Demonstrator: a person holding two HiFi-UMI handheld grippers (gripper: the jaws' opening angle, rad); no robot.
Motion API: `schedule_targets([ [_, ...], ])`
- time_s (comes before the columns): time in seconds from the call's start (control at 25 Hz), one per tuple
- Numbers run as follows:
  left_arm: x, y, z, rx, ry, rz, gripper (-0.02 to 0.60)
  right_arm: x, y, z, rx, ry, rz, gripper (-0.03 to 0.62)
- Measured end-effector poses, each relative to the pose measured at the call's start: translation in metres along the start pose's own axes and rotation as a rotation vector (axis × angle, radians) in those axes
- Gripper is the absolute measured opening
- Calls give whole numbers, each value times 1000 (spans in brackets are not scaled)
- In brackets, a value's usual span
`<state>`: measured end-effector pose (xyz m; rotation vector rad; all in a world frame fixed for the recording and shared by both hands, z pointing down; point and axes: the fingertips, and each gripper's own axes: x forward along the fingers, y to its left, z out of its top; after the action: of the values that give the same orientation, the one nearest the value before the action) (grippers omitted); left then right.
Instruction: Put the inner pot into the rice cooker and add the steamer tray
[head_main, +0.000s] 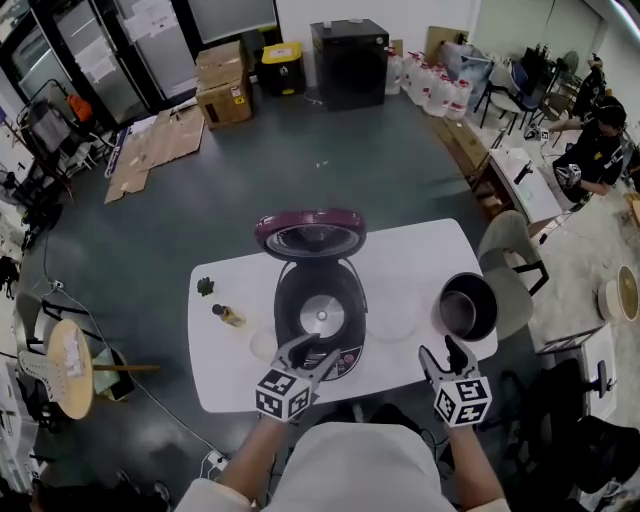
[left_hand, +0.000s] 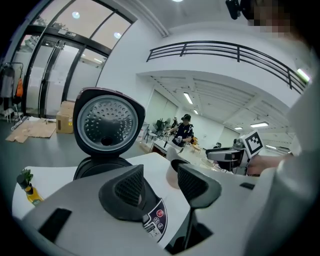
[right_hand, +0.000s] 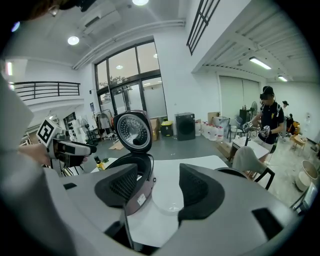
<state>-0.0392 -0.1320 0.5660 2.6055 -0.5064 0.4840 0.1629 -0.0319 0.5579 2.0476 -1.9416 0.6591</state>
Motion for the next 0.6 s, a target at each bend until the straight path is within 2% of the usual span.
schedule_targets([
  [0.2,2,11,3,-8,0,26,230,17,-1,5,-12,15,26,275],
  [0.6,21,11,11,-52,-24,138,232,47,-19,18,-59,36,143,273],
])
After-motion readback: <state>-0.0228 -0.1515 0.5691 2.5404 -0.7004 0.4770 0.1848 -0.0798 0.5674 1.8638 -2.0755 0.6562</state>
